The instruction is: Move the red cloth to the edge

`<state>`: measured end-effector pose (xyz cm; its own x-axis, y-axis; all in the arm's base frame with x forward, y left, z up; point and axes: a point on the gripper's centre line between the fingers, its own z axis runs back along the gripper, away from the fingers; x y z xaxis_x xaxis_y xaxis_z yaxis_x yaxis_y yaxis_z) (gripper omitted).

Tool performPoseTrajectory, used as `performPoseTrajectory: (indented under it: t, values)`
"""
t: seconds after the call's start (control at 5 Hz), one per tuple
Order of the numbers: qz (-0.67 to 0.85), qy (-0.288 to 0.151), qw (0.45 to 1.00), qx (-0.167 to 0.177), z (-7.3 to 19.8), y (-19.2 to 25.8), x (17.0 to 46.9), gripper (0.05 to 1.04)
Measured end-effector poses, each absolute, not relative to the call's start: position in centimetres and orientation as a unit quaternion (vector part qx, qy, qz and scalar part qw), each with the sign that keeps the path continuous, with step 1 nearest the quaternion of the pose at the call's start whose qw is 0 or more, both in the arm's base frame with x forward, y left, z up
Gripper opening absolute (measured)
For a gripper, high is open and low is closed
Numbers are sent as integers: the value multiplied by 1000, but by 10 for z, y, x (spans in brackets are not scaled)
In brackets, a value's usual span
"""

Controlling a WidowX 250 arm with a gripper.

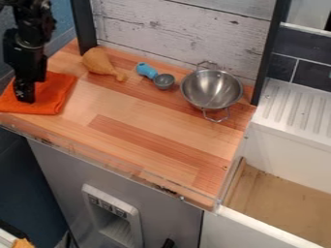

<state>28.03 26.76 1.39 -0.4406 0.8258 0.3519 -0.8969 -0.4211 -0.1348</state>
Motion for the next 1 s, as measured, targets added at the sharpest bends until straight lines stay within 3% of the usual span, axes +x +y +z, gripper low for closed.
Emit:
performPoseTrajectory:
  t: [0.2, 0.6, 1.0]
  values:
    - [836, -152, 523, 73, 28, 259, 283, 998]
    - [836, -187, 515, -15, 85, 254, 291, 998]
    - [829, -187, 526, -13, 88, 250, 288, 998]
